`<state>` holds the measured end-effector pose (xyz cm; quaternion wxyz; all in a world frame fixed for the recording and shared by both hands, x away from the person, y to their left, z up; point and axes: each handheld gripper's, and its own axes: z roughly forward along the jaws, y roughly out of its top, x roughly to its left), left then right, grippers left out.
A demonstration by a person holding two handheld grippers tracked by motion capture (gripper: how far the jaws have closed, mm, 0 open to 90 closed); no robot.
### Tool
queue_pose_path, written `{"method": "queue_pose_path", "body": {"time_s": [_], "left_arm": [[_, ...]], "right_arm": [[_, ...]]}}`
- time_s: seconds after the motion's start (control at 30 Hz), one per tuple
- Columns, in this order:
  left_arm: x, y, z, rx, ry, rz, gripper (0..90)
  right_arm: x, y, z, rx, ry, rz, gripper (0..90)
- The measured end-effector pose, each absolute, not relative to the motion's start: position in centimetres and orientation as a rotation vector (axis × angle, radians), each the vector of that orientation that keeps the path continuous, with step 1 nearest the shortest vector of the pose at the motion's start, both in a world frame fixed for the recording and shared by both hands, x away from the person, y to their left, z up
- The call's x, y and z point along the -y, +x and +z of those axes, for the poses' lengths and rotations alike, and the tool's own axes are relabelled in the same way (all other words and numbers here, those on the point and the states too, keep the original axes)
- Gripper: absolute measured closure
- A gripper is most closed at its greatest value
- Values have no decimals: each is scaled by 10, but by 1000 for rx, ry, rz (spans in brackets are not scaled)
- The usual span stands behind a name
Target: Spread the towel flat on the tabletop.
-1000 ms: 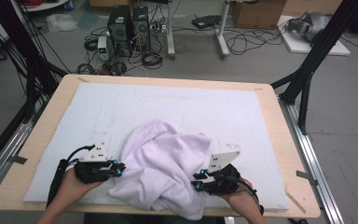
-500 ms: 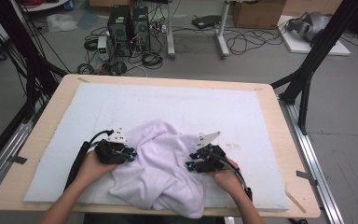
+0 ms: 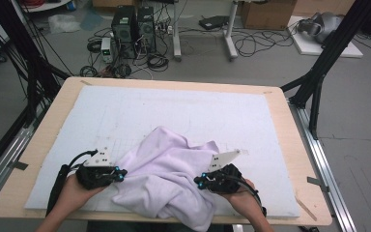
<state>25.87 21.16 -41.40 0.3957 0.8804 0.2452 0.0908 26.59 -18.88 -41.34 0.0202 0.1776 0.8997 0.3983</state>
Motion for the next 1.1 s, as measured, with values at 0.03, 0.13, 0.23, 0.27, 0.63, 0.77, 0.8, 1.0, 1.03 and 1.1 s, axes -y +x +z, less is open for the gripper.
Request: {"method": "queue_pose_path", "body": {"time_s": [0.03, 0.13, 0.23, 0.27, 0.63, 0.77, 0.8, 1.0, 1.03, 1.1], "left_arm": [[-212, 259, -414, -622, 2232, 230, 894], [-211, 253, -405, -605, 2198, 254, 749], [-206, 267, -401, -614, 2182, 277, 699], [-204, 274, -402, -620, 2184, 290, 699], [-184, 333, -437, -779, 2247, 322, 597], [-183, 336, -435, -785, 2269, 303, 869], [-184, 337, -433, -789, 2273, 299, 872], [-204, 339, -396, -844, 2144, 416, 876], [-209, 333, -379, -829, 2095, 454, 876], [-212, 328, -373, -817, 2078, 461, 876]], "right_arm": [[189, 266, -413, -2790, 551, 1236, 875], [192, 260, -397, -2770, 519, 1283, 761], [194, 273, -387, -2714, 524, 1223, 656], [194, 273, -387, -2714, 524, 1223, 656], [203, 319, -436, -2715, 799, 1040, 568], [201, 325, -435, -2742, 768, 1050, 867], [200, 328, -432, -2738, 761, 1030, 871], [204, 340, -397, -2644, 755, 1114, 875], [206, 339, -381, -2607, 739, 1152, 875], [207, 338, -375, -2599, 731, 1170, 875]]}}
